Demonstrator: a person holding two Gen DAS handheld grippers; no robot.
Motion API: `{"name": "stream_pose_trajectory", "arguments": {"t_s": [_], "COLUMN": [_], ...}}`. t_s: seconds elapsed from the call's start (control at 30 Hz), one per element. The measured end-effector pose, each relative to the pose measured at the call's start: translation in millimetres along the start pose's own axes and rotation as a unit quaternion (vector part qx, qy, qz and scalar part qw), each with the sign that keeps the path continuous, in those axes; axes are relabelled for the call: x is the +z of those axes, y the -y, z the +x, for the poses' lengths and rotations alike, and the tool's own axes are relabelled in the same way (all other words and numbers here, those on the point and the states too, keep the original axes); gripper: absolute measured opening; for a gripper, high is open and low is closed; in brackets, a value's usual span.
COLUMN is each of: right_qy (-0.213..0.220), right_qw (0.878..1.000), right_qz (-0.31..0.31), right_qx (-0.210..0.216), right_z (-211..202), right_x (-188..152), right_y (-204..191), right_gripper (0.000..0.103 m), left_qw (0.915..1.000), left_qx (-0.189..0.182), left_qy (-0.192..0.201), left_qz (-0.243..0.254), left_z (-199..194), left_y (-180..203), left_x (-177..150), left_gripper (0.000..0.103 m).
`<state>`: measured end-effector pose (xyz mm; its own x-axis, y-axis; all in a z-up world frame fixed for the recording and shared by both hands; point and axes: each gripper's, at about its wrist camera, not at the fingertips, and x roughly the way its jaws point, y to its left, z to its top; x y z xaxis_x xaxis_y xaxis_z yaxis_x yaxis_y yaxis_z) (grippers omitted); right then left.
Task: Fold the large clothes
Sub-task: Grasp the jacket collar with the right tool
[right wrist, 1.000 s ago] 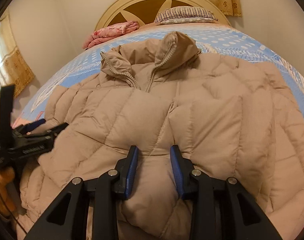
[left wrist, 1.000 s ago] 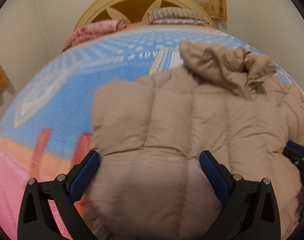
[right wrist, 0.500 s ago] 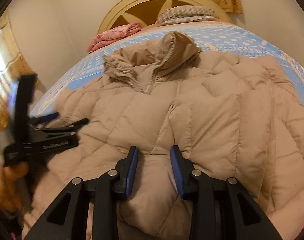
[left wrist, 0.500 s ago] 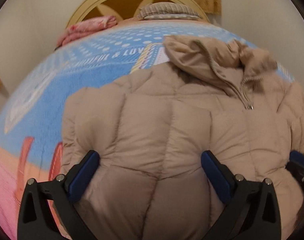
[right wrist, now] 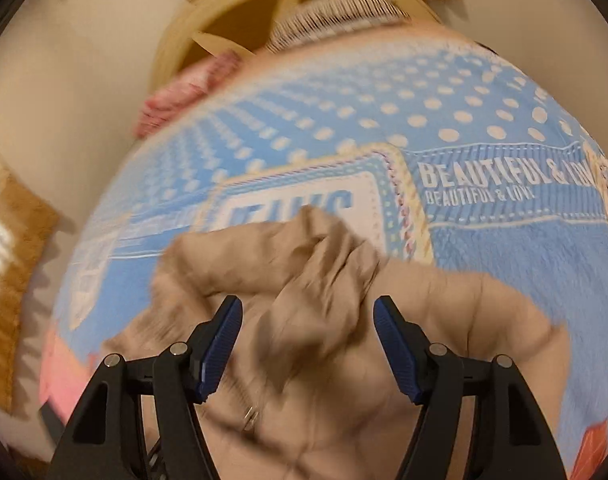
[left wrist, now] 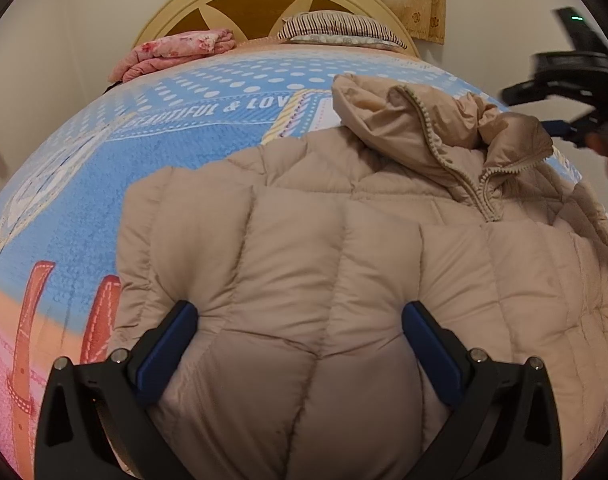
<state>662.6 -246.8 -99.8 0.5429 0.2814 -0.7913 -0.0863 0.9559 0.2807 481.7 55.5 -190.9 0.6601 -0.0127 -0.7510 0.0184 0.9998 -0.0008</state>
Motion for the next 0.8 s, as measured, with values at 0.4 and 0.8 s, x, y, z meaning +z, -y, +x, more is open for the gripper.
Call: {"name": "stream_pose_trajectory", "arguments": {"t_s": [0.4, 0.8], "right_qy": [-0.013, 0.036], "right_qw": [0.995, 0.993], "right_qz": [-0.089, -0.106], "right_qx": [-0.047, -0.033], "right_z": [20, -3], "right_x": [-17, -36], "right_y": [1, 14], "right_gripper": [0.012, 0.008], "left_qw": [0.9998, 0.9982], "left_qx": [-0.011, -0.012], "left_qy": [0.009, 0.02], "left_qz": [0.014, 0.055], "left_z": [-18, 13], "left_y": [1, 21], "left_x": [6, 127], "left_gripper": [0.102, 0.103]}}
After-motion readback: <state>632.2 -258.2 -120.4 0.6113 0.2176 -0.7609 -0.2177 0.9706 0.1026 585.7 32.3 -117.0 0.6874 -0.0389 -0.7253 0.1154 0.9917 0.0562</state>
